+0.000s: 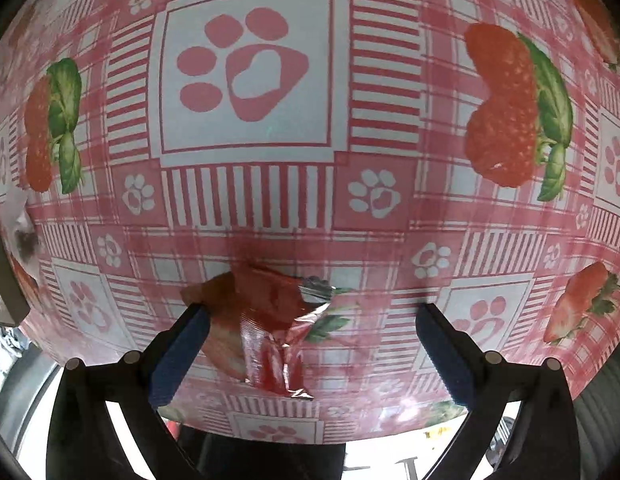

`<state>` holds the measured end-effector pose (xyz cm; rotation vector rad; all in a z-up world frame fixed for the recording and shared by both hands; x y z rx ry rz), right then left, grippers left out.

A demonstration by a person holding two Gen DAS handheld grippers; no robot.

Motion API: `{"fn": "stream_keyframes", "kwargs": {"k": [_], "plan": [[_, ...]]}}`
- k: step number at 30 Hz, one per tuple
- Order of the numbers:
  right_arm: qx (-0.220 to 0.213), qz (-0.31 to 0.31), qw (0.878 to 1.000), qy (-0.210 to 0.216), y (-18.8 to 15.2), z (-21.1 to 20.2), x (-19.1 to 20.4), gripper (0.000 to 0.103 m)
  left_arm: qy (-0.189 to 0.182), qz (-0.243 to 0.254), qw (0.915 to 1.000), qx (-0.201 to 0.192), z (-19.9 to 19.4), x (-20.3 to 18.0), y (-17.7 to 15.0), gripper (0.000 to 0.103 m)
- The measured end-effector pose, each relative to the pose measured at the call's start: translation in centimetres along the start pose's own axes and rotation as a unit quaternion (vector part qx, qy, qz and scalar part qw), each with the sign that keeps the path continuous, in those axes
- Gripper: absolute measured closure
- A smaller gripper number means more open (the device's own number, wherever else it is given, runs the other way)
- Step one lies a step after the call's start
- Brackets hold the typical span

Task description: Organize snacks

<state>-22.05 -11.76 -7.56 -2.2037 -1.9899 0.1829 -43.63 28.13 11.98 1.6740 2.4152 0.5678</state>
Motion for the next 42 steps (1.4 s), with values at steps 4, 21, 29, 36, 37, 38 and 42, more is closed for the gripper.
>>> {"fn": "stream_keyframes", "kwargs": {"k": [4, 21, 29, 36, 37, 38, 42], "plan": [[-0.008, -0.001, 1.000, 0.002, 1.0, 0.0, 0.5, 0.000, 0.043, -0.062, 0.9967, 0.029, 0.5, 5.9, -5.5, 0.024], [-0.054, 0.041, 0.998, 0.005, -1.6, -1.3, 3.0, 0.000, 0.077, -0.283, 0.9515, 0.093, 1.1, 17.5, -15.7, 0.024], [-0.086, 0.044, 0.995, 0.005, -4.8, -2.2, 2.8, 0.000, 0.068, -0.212, 0.9724, 0.071, 2.0, 16.7, -12.6, 0.024], [-0.092, 0.041, 0.995, 0.005, -5.1, -2.4, 2.6, 0.000, 0.027, -0.117, 0.9911, 0.058, 4.1, 12.3, -7.6, 0.024], [-0.094, 0.039, 0.995, 0.005, -5.2, -2.5, 2.6, 0.000, 0.019, -0.096, 0.9936, 0.057, 4.5, 11.0, -6.8, 0.024], [-0.097, 0.039, 0.994, 0.004, -5.3, -2.5, 2.7, 0.000, 0.010, -0.067, 0.9960, 0.057, 4.9, 9.4, -5.7, 0.024], [-0.113, 0.034, 0.993, 0.003, -5.9, -2.7, 2.8, 0.000, -0.011, 0.030, 0.9983, 0.048, 5.6, 3.0, -2.3, 0.024]]}}
Point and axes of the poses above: each gripper's, at about its wrist camera, not at the fingertips, and z roughly the way its jaws point, x to its left, y to its top, the point moved 2 cm from there along z, roughly the way its jaws point, and after that the axes turned 13 degrees about -x, right-handed, at the moved point
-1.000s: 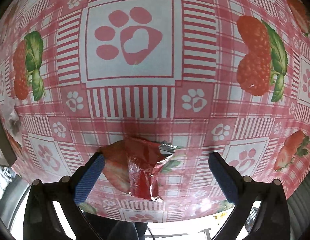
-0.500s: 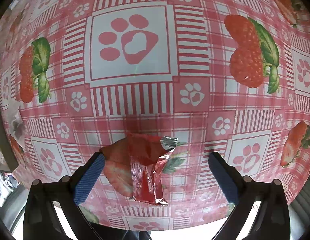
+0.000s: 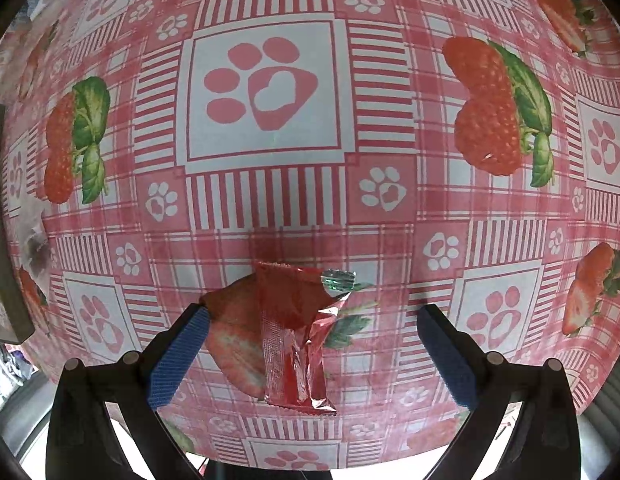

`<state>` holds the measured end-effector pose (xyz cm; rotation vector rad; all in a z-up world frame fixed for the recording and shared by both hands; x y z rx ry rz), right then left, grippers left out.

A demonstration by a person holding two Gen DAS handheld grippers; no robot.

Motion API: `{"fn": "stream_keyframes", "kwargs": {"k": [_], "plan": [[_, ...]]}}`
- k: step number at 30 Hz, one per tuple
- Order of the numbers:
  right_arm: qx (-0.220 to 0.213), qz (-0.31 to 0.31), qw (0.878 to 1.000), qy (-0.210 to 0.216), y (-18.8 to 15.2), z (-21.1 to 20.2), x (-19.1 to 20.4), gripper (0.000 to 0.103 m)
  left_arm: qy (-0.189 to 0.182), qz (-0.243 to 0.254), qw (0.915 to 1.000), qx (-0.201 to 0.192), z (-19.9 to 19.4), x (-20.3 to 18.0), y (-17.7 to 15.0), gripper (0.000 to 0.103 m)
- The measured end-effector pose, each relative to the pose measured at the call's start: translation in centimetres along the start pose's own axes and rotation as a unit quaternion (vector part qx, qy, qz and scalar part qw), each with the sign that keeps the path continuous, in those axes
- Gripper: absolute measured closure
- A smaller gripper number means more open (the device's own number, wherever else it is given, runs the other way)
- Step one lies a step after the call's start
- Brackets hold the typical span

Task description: Organize snacks

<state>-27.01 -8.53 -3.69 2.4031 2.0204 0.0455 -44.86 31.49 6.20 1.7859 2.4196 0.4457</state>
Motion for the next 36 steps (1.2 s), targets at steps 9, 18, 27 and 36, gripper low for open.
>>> {"fn": "stream_keyframes", "kwargs": {"k": [9, 18, 27, 36], "plan": [[-0.017, -0.002, 1.000, 0.001, -1.1, -0.6, 0.3, 0.000, -0.008, 0.111, 0.9936, -0.022, -0.6, -11.1, 7.0, 0.024], [-0.017, -0.008, 1.000, 0.001, -1.2, -0.7, 0.2, 0.000, -0.048, 0.177, 0.9821, -0.042, -0.4, -18.3, 12.4, 0.024], [-0.027, -0.010, 1.000, 0.001, -1.3, -0.8, 0.2, 0.000, -0.073, 0.286, 0.9538, -0.054, 6.5, -25.7, 19.0, 0.024], [-0.045, -0.002, 0.999, -0.001, -1.5, -1.2, 0.3, 0.000, -0.101, 0.331, 0.9383, -0.012, 11.3, -27.0, 18.6, 0.023]]}}
Point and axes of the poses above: each gripper's, at about its wrist camera, not at the fingertips, and z roughly the way its jaws point, x to its left, y to its top, the point moved 2 cm from there along z, roughly the way its jaws point, and after that the axes turned 13 degrees about -x, right-handed, at the moved point
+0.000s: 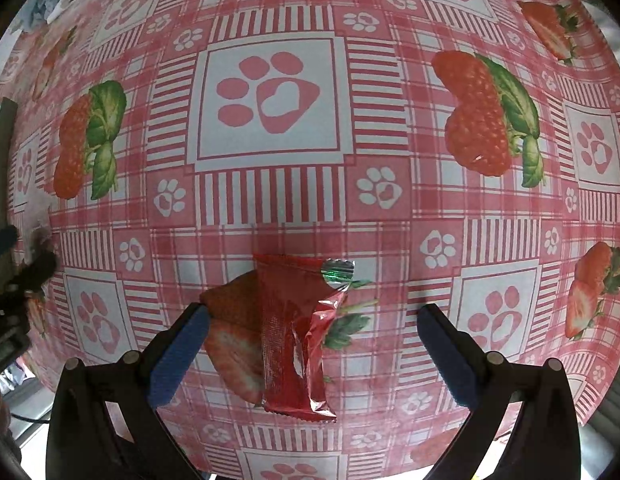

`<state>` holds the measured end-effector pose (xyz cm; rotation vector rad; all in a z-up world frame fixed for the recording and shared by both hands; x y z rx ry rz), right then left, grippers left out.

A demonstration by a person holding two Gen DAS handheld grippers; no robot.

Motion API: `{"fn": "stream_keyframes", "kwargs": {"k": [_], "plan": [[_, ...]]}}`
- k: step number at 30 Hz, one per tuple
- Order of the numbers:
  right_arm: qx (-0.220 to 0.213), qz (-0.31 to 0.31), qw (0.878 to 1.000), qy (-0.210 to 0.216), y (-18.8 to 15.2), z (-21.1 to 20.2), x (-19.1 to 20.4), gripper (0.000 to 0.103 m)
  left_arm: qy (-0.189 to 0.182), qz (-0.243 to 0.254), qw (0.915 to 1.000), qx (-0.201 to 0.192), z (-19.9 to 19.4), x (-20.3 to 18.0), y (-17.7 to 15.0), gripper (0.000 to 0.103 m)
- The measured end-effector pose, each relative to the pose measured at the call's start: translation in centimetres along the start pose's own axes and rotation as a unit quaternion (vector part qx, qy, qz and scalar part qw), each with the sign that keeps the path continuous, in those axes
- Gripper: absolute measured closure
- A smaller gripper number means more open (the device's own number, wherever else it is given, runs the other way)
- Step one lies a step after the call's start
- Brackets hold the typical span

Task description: Organize snacks

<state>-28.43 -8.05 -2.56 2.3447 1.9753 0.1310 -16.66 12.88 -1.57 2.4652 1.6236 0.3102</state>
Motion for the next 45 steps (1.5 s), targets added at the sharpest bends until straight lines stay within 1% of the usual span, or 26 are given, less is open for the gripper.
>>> {"fn": "stream_keyframes", "kwargs": {"k": [1, 2, 4, 5, 6, 7, 8, 9, 10, 12, 14, 16, 20, 24, 26, 27, 28, 29, 30, 34, 37, 38, 39, 42, 45], "plan": [[0.007, 0.000, 1.000, -0.001, 0.0, 0.0, 0.0, 0.000, -0.010, -0.006, 0.9999, -0.005, 0.0, 0.2, -0.1, 0.023], [0.019, 0.006, 1.000, -0.003, 0.1, 0.1, 0.0, 0.000, -0.017, -0.006, 0.9998, 0.002, 0.2, 0.3, -0.2, 0.023], [0.039, 0.025, 0.999, -0.003, 0.2, 0.4, 0.0, 0.001, -0.025, -0.008, 0.9996, 0.003, 0.2, 0.5, -0.3, 0.024], [0.040, 0.025, 0.999, -0.004, 0.3, 0.3, 0.1, 0.004, -0.027, -0.007, 0.9996, 0.003, 0.3, 0.6, -0.3, 0.025], [0.037, 0.022, 0.999, -0.003, 0.4, 0.0, 0.3, 0.011, -0.029, -0.004, 0.9996, 0.001, 0.2, 0.6, -0.4, 0.030], [0.035, 0.016, 0.999, -0.002, 0.5, -0.3, 0.7, 0.022, -0.030, -0.001, 0.9996, -0.001, 0.2, 0.8, -0.3, 0.040], [0.031, 0.007, 0.999, -0.002, 0.5, -0.8, 1.1, 0.030, -0.032, 0.004, 0.9995, -0.005, -0.1, 0.8, -0.3, 0.047], [0.026, -0.004, 1.000, 0.000, 0.6, -1.3, 1.6, 0.056, -0.033, 0.007, 0.9994, -0.007, -0.1, 0.9, -0.1, 0.065], [0.025, -0.010, 1.000, -0.001, 0.7, -1.6, 1.8, 0.080, -0.039, 0.008, 0.9992, -0.008, -0.3, 0.9, -0.1, 0.073], [0.028, -0.005, 1.000, 0.010, 0.6, -1.9, 1.9, 0.081, -0.057, 0.000, 0.9984, -0.003, -0.3, 1.4, 0.0, 0.073], [0.027, 0.013, 0.999, 0.027, 0.3, -2.2, 1.5, 0.081, -0.065, -0.010, 0.9978, -0.003, -0.5, 1.9, 0.0, 0.073], [0.028, 0.029, 0.998, 0.047, -0.1, -2.7, 1.2, 0.081, -0.069, -0.012, 0.9975, -0.012, -1.2, 2.8, -0.2, 0.073], [0.036, 0.038, 0.997, 0.062, -1.0, -3.3, 1.2, 0.081, -0.082, -0.008, 0.9962, -0.027, -3.4, 4.0, -1.2, 0.073], [0.039, 0.036, 0.995, 0.082, -1.0, -4.1, 2.9, 0.081, -0.086, -0.025, 0.9952, -0.039, -5.3, 5.4, -2.1, 0.073], [0.039, 0.024, 0.994, 0.094, -0.4, -4.5, 4.4, 0.081, -0.080, -0.035, 0.9950, -0.048, -6.2, 6.4, -2.5, 0.073], [0.039, 0.014, 0.994, 0.100, 0.0, -4.8, 5.4, 0.081, -0.077, -0.038, 0.9949, -0.051, -7.1, 6.3, -2.5, 0.073], [0.038, 0.001, 0.993, 0.109, 0.5, -5.2, 6.7, 0.081, -0.071, -0.045, 0.9946, -0.060, -7.7, 7.2, -2.6, 0.073], [0.036, -0.009, 0.993, 0.114, 1.0, -5.5, 7.7, 0.081, -0.067, -0.050, 0.9944, -0.065, -8.2, 7.2, -2.6, 0.073], [0.032, -0.021, 0.992, 0.120, 1.5, -5.8, 8.8, 0.081, -0.061, -0.057, 0.9941, -0.070, -8.4, 7.5, -2.1, 0.073], [0.023, -0.069, 0.985, 0.155, 4.3, -7.3, 14.9, 0.081, -0.029, -0.105, 0.9897, -0.093, -9.8, 11.0, -2.1, 0.073], [0.013, -0.116, 0.975, 0.190, 7.3, -8.4, 21.2, 0.081, 0.009, -0.153, 0.9834, -0.097, -10.5, 14.9, -2.6, 0.073], [0.010, -0.127, 0.972, 0.197, 7.8, -8.7, 22.6, 0.081, 0.027, -0.173, 0.9799, -0.095, -10.6, 16.6, -2.9, 0.073], [0.007, -0.138, 0.969, 0.206, 8.3, -9.0, 24.3, 0.081, 0.036, -0.187, 0.9771, -0.094, -10.7, 17.9, -3.1, 0.073], [0.003, -0.155, 0.960, 0.234, 10.3, -9.5, 29.6, 0.081, 0.059, -0.228, 0.9677, -0.091, -10.5, 21.1, -3.7, 0.073], [0.004, -0.158, 0.954, 0.253, 11.7, -9.1, 33.6, 0.081, 0.071, -0.251, 0.9620, -0.081, -9.7, 23.2, -4.2, 0.071]]}}
Point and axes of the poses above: each gripper's, at about its wrist camera, not at the fingertips, and z roughly the way its jaws point, x to its left, y to its top, the point moved 2 cm from there along z, roughly the way its jaws point, and after that the axes turned 13 degrees about -x, right-handed, at the moved point
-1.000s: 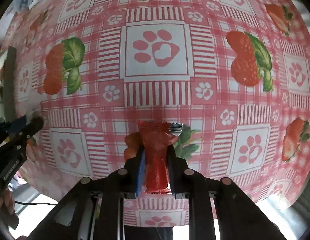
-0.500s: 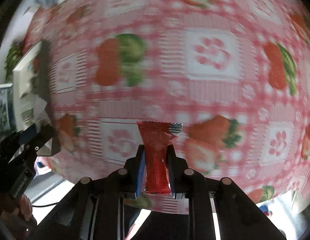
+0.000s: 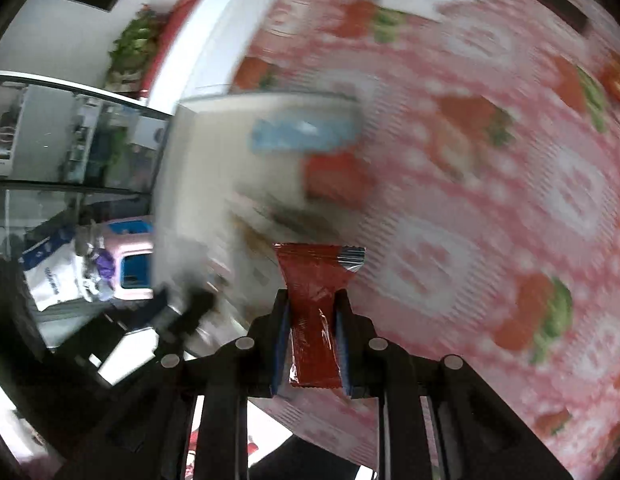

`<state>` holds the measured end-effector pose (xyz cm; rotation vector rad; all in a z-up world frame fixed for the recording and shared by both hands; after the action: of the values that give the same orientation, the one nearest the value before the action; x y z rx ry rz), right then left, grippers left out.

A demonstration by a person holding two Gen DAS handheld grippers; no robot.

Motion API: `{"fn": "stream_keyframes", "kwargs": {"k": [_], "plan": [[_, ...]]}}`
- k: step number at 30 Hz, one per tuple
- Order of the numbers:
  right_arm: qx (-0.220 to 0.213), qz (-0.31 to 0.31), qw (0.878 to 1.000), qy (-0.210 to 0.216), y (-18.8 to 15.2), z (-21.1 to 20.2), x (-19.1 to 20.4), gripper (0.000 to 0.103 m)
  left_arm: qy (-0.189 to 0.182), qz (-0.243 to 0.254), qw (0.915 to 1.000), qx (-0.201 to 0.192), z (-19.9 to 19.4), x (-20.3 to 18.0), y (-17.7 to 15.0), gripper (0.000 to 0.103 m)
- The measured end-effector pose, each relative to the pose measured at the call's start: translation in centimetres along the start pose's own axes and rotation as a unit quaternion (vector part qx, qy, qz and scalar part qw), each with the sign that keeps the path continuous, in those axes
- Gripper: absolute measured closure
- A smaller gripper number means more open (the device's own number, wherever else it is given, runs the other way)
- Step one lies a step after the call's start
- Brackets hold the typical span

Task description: Organize snacks

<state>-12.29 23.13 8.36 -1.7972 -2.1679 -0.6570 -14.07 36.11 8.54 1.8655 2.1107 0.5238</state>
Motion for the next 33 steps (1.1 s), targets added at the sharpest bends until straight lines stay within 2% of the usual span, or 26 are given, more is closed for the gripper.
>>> {"fn": "stream_keyframes", "kwargs": {"k": [2, 3, 4, 6, 8, 10, 12, 19, 23, 27, 33], "plan": [[0.000, -0.003, 1.000, 0.014, 1.1, 0.9, 1.7, 0.080, 0.005, -0.003, 1.0000, 0.007, 0.6, 0.8, 0.0, 0.058], [0.003, -0.005, 1.000, 0.015, 1.2, 1.1, 2.0, 0.076, 0.010, -0.003, 0.9999, 0.004, 0.8, 0.9, 0.0, 0.037], [0.010, -0.009, 1.000, 0.013, 1.3, 1.7, 2.3, 0.068, 0.019, -0.001, 0.9998, -0.008, 0.6, 1.1, 0.0, 0.019], [0.016, -0.020, 1.000, -0.004, 1.1, 2.1, 2.4, 0.000, 0.024, 0.004, 0.9995, -0.020, 0.2, 1.0, -0.1, 0.018], [0.012, -0.038, 0.999, -0.021, 0.6, 1.9, 2.2, 0.000, 0.028, 0.008, 0.9995, -0.011, 0.3, 0.9, -0.4, 0.018], [0.022, -0.046, 0.998, -0.044, 0.1, 1.6, 1.5, 0.000, 0.047, 0.012, 0.9987, 0.015, 0.9, 0.9, -0.6, 0.012], [0.027, -0.053, 0.996, -0.069, -0.6, 0.8, 0.2, 0.000, 0.065, 0.023, 0.9969, 0.039, 1.7, 0.6, -0.9, 0.012], [0.020, -0.041, 0.995, -0.087, -2.8, -1.9, -2.2, 0.000, 0.064, 0.028, 0.9975, 0.011, 0.0, -0.3, -0.9, 0.012], [0.014, -0.053, 0.994, -0.092, -3.2, -2.8, -1.9, 0.000, 0.060, 0.026, 0.9978, 0.010, -0.4, -0.5, -0.6, 0.012], [0.006, -0.061, 0.994, -0.096, -3.3, -3.4, -1.3, 0.000, 0.074, 0.036, 0.9965, 0.015, -0.6, -0.8, -0.7, 0.012], [0.000, -0.079, 0.991, -0.105, -3.9, -4.1, -0.2, 0.000, 0.068, 0.036, 0.9969, 0.017, -0.9, -1.1, -1.4, 0.012]]}}
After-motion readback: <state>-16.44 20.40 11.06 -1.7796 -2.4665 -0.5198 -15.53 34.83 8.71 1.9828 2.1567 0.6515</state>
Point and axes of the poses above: each gripper's, at about its wrist camera, not at the fingertips, and z roughly the way its jaws point, x to its left, y to its top, the point moved 2 cm from there along z, roughly the way its jaws point, and after that the axes turned 13 degrees about -x, right-handed, at the moved point
